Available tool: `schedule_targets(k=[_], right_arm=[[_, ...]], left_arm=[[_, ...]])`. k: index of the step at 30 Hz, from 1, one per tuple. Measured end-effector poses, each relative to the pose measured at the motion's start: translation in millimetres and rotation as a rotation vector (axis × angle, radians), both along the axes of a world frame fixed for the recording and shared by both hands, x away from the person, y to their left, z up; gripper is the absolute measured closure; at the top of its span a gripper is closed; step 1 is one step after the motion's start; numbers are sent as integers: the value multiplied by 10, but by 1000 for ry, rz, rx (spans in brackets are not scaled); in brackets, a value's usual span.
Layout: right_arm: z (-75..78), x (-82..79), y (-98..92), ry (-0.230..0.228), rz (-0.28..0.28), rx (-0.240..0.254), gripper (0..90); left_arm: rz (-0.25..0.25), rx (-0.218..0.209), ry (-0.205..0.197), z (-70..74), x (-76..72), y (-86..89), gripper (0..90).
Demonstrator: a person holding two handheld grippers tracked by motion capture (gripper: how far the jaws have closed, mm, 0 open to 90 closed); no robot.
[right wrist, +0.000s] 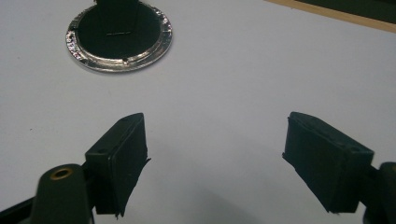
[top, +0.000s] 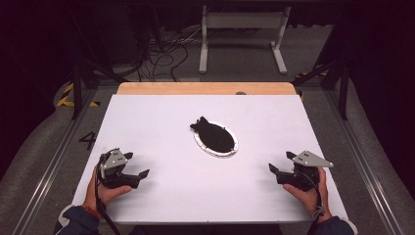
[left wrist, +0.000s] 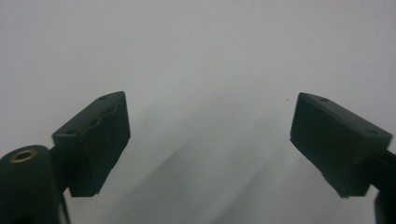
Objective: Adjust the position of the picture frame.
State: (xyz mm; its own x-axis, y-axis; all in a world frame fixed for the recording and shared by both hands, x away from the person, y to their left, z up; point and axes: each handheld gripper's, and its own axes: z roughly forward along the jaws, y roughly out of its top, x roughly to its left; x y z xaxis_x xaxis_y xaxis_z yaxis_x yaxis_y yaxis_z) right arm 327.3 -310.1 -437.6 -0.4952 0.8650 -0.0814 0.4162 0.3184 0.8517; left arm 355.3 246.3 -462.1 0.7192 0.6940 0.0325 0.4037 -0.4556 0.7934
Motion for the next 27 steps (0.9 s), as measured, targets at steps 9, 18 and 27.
schedule_targets(k=[9, 18, 27], right_arm=[[11, 82, 37, 26, 34, 14, 542], [59, 348, 160, 56, 66, 17, 844], [101, 707, 257, 63, 57, 28, 900]], left_arm=[[-86, 35, -15, 30, -88, -21, 605], [-68, 20, -18, 121, 85, -9, 900], [-59, 13, 10, 134, 577, -192, 900]])
